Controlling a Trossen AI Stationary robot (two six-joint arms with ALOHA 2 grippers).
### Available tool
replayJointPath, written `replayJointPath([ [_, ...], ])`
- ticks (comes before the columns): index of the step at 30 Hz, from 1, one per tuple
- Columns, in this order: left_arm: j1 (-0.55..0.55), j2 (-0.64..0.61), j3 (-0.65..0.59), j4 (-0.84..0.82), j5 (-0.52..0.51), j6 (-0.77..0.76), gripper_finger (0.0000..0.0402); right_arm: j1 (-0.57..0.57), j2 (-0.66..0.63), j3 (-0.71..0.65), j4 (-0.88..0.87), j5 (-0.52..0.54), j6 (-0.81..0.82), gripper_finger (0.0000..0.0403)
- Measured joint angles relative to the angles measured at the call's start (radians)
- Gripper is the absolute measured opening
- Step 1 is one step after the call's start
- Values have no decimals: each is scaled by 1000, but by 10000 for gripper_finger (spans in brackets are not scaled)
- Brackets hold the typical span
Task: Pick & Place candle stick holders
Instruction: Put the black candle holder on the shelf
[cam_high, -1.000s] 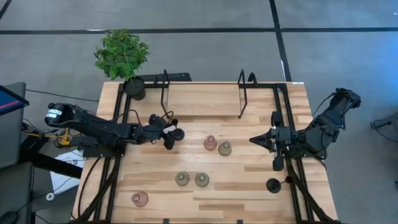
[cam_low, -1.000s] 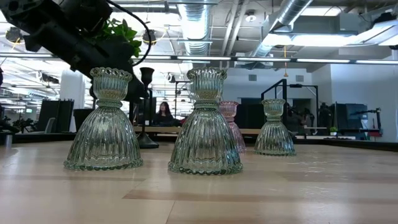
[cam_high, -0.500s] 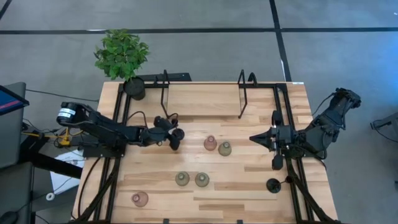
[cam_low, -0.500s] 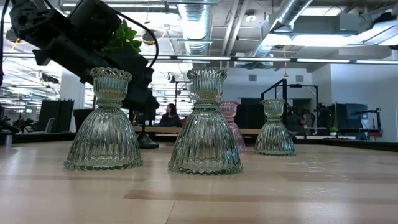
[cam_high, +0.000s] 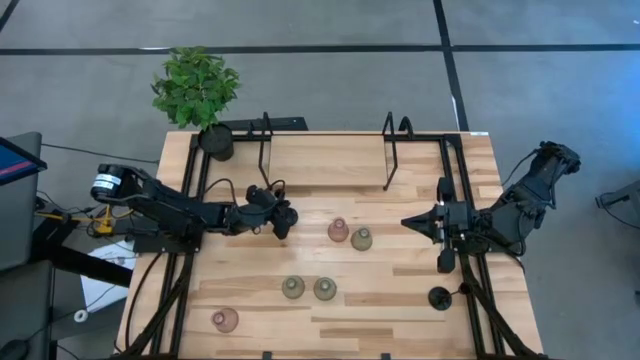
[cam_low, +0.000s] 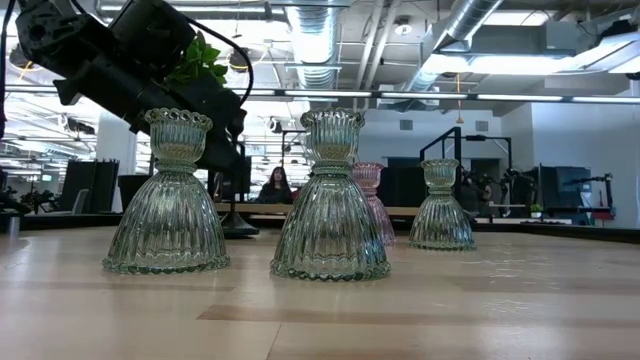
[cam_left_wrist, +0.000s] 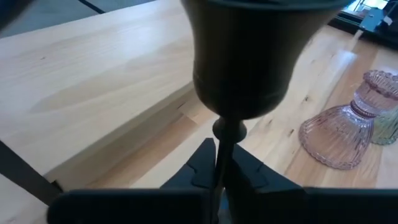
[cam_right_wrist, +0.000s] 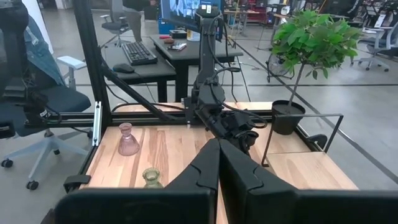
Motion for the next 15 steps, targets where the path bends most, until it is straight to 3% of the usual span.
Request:
replayJointPath([
  [8, -1, 1, 26, -4, 10, -25, 12, 0, 0, 0, 0, 0, 0, 0],
  [12, 0, 1, 109, -25, 11, 34, 12, 0, 0, 0, 3, 0, 0, 0],
  [15, 0, 1, 197, -128, 11, 78, 12, 0, 0, 0, 17, 0, 0, 0],
])
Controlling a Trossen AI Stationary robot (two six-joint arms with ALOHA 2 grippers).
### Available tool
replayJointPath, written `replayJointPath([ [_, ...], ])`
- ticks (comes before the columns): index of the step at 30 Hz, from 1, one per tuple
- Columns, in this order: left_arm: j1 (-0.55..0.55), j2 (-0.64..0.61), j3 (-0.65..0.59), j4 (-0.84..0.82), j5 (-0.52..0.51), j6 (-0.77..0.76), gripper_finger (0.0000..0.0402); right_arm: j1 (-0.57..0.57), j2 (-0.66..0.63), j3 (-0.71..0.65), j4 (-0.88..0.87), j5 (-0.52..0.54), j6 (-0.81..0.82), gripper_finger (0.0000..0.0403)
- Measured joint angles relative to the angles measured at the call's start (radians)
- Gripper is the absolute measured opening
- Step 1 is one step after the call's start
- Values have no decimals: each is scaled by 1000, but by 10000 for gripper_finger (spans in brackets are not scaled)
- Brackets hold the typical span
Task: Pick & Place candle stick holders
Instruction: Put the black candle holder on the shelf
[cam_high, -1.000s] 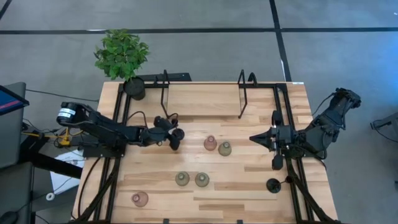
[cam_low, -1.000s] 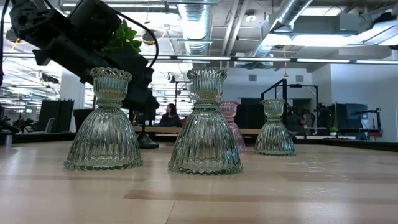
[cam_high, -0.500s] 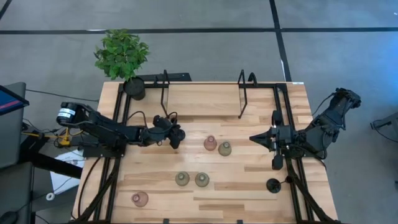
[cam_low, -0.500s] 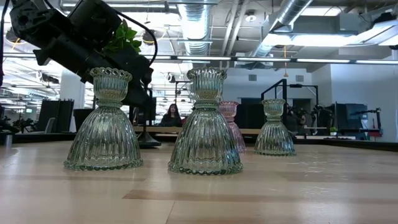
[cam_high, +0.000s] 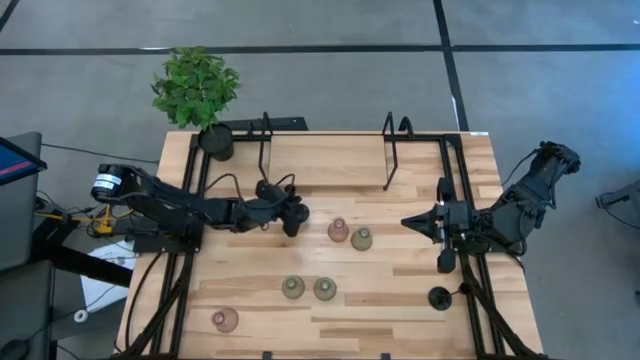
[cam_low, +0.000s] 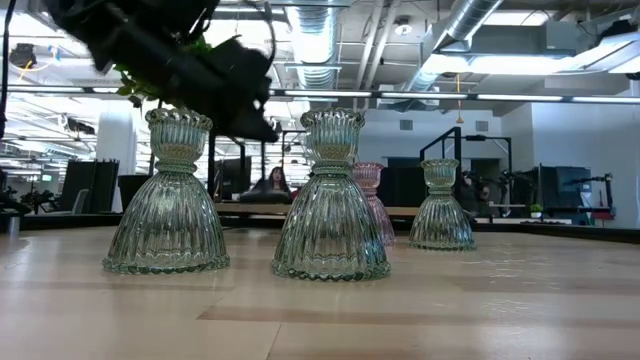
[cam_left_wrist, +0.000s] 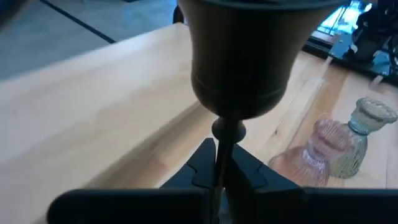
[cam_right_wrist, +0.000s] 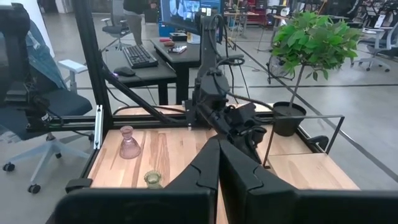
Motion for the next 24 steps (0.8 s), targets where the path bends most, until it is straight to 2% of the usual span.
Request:
replayJointPath([
  [4, 11, 0, 127, -166, 0, 8, 12, 0, 0, 0, 1, 0, 0, 0],
  [8, 53, 0, 232, -256, -1, 32, 12, 0, 0, 0, 2, 0, 0, 0],
  [13, 177, 0, 291, -259, -3, 133, 12, 0, 0, 0, 6, 10, 0, 0],
  [18, 326, 26, 293, -263, -6, 133, 12, 0, 0, 0, 6, 22, 0, 0],
  [24, 411, 122, 293, -104, 16, 130, 12, 0, 0, 0, 5, 43, 0, 0],
])
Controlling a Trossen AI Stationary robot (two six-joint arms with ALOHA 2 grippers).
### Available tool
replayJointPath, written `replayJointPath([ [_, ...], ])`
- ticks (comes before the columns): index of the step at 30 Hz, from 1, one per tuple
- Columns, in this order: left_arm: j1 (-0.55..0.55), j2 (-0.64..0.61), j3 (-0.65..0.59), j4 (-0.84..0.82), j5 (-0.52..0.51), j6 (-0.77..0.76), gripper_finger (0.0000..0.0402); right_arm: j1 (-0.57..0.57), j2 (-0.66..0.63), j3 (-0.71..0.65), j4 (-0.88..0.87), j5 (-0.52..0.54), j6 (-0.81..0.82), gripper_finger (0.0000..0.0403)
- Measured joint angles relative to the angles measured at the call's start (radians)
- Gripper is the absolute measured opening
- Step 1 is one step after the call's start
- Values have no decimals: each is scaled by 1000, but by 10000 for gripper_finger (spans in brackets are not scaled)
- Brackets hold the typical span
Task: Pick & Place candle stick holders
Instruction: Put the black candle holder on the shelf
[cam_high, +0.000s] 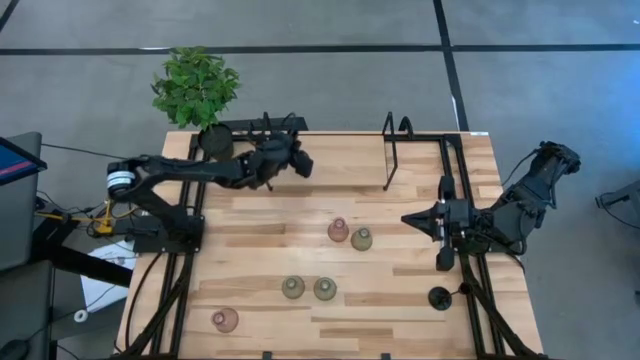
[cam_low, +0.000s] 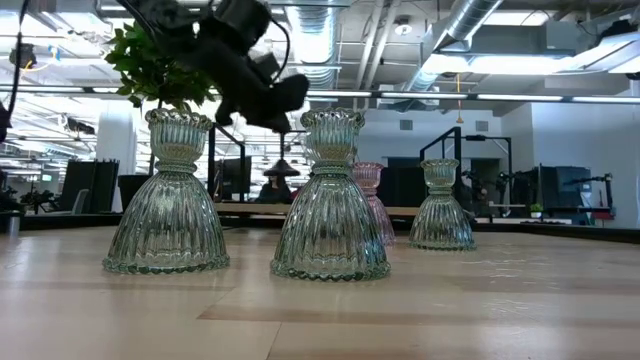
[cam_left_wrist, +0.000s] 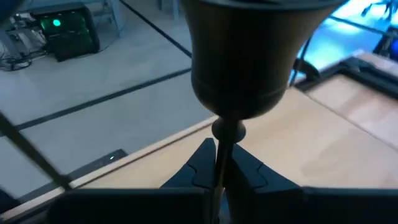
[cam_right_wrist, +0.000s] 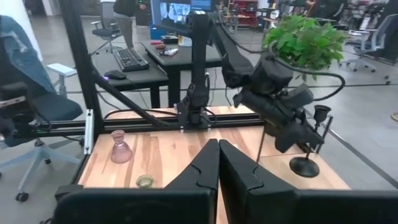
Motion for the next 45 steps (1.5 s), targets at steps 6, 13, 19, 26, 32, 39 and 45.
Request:
replayJointPath([
  [6, 19, 119, 74, 90, -16, 11, 12, 0, -3, 0, -3, 2, -17, 0],
  [13, 20, 249, 300, 85, 17, 166, 12, 0, -3, 0, -6, 2, -29, 0],
  [19, 45, 300, 383, 57, 35, 169, 12, 12, -3, 0, -8, 2, -26, 0],
  [26, 61, 300, 383, 21, 42, 120, 12, 18, -3, 0, -7, 2, -26, 0],
  [32, 67, 330, 382, 24, 47, 88, 12, 7, -3, 0, -7, 2, -26, 0],
  [39, 76, 376, 380, 19, 59, 54, 12, 7, -3, 0, -4, 2, -26, 0],
  [45, 81, 416, 381, 25, 79, 25, 12, 7, -3, 0, -4, 2, -26, 0],
])
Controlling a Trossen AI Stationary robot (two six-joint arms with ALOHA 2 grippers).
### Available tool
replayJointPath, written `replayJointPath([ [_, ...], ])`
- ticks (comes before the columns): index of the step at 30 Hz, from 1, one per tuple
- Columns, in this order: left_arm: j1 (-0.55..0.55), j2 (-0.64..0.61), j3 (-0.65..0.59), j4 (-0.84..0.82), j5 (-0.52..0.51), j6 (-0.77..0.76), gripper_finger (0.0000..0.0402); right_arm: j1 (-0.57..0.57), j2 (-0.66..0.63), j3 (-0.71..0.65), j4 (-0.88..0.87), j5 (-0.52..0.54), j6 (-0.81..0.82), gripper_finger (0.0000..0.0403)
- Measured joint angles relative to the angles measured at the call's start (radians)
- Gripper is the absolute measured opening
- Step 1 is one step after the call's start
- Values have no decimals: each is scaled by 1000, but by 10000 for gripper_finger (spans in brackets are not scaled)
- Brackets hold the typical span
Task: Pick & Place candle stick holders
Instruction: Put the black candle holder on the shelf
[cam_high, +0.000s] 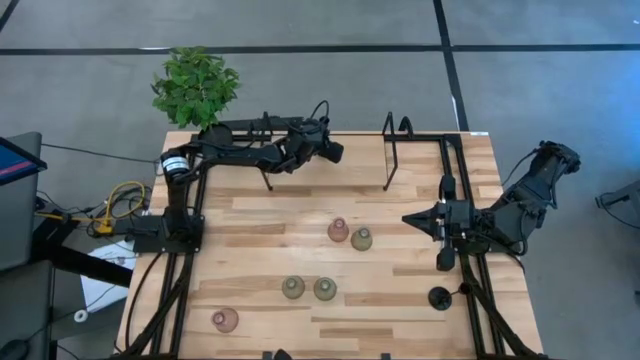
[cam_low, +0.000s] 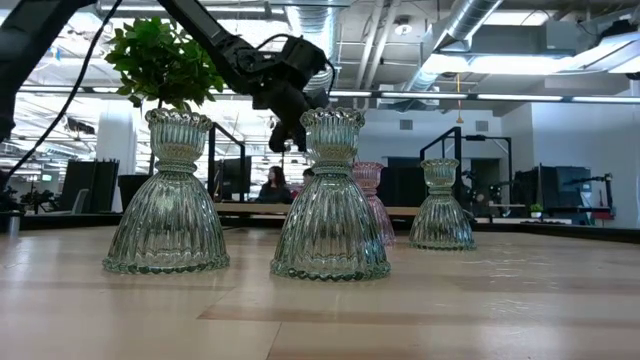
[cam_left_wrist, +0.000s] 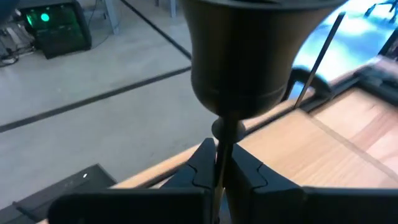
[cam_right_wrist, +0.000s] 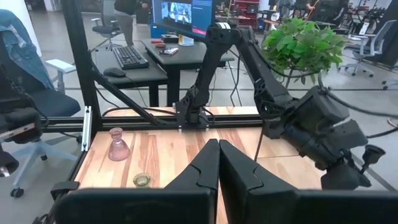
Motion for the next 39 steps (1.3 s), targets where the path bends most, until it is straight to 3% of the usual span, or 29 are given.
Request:
replayJointPath([
  [19, 28, 14, 0, 17, 41, -30, 13, 0, 0, 0, 0, 0, 0, 0],
  [26, 30, 14, 0, 28, 40, -28, 77, 5, 0, 0, 0, 0, 0, 0],
  [33, 30, 14, 0, 29, 41, -27, 98, 19, 0, 0, 0, -1, 0, 0],
  [39, 30, 14, -1, 28, 102, -23, 139, 22, 0, 0, 0, -1, 0, 0],
])
